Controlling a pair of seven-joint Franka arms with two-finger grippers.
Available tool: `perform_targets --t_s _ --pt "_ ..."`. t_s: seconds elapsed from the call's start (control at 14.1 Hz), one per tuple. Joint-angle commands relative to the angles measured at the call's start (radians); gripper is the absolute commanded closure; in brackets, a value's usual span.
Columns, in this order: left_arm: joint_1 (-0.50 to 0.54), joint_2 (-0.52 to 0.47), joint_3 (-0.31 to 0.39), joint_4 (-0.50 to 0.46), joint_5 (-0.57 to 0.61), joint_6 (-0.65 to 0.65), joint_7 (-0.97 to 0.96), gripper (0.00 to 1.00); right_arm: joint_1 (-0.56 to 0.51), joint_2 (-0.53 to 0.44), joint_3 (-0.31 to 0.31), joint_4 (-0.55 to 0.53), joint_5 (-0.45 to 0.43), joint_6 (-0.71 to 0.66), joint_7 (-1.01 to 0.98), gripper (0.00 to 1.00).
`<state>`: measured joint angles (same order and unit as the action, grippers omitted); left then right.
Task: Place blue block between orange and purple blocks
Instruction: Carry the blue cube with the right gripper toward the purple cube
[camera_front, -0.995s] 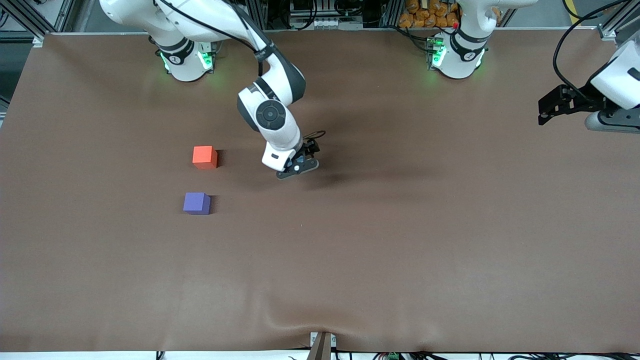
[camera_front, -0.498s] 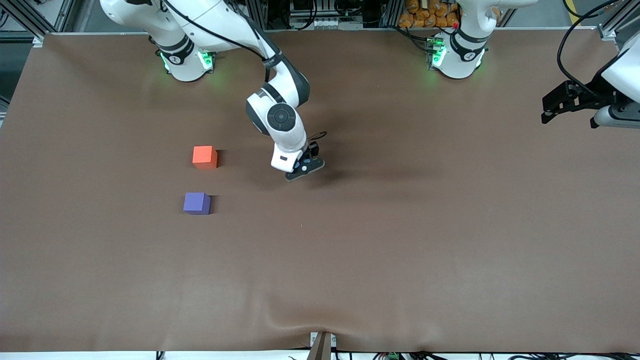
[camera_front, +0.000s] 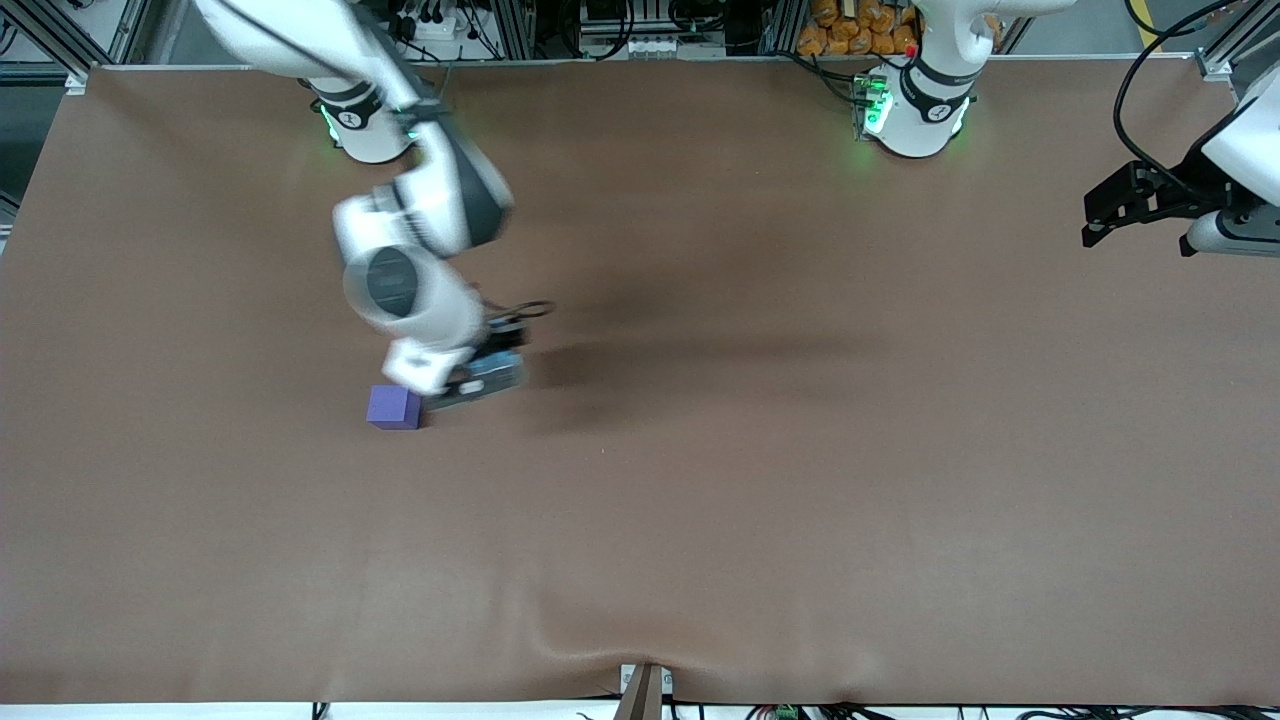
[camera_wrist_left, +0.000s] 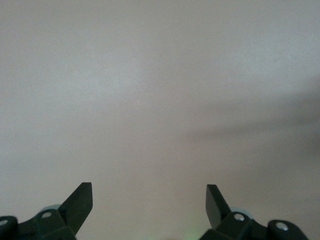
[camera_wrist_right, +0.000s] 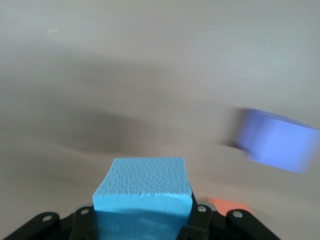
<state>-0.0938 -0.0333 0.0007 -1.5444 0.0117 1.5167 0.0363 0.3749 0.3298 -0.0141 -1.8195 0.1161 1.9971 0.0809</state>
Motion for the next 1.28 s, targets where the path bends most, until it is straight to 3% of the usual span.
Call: perform_targets --t_s 0.0,0.43,0.57,1.21 --pt "0.008 0.003 -0.011 0.021 -0.015 -0.023 -0.004 0.0 -0.112 -0.09 0.022 -0.105 -0.009 -0.014 -0.007 1.0" --pt "0.008 0.004 -0.01 0.021 -0.015 -0.023 -0.004 0.0 -0.214 -0.161 0.022 -0.358 -0.007 0.199 0.017 1.0" --pt "0.008 0.003 -0.011 0.021 -0.016 -0.023 -0.004 0.0 -0.202 -0.153 0.023 -0.363 -0.007 0.219 0.1 1.0" --pt "0.008 0.004 -0.011 0.021 -0.015 -0.023 -0.004 0.0 -0.174 -0.081 0.023 -0.371 -0.038 0.334 0.094 1.0"
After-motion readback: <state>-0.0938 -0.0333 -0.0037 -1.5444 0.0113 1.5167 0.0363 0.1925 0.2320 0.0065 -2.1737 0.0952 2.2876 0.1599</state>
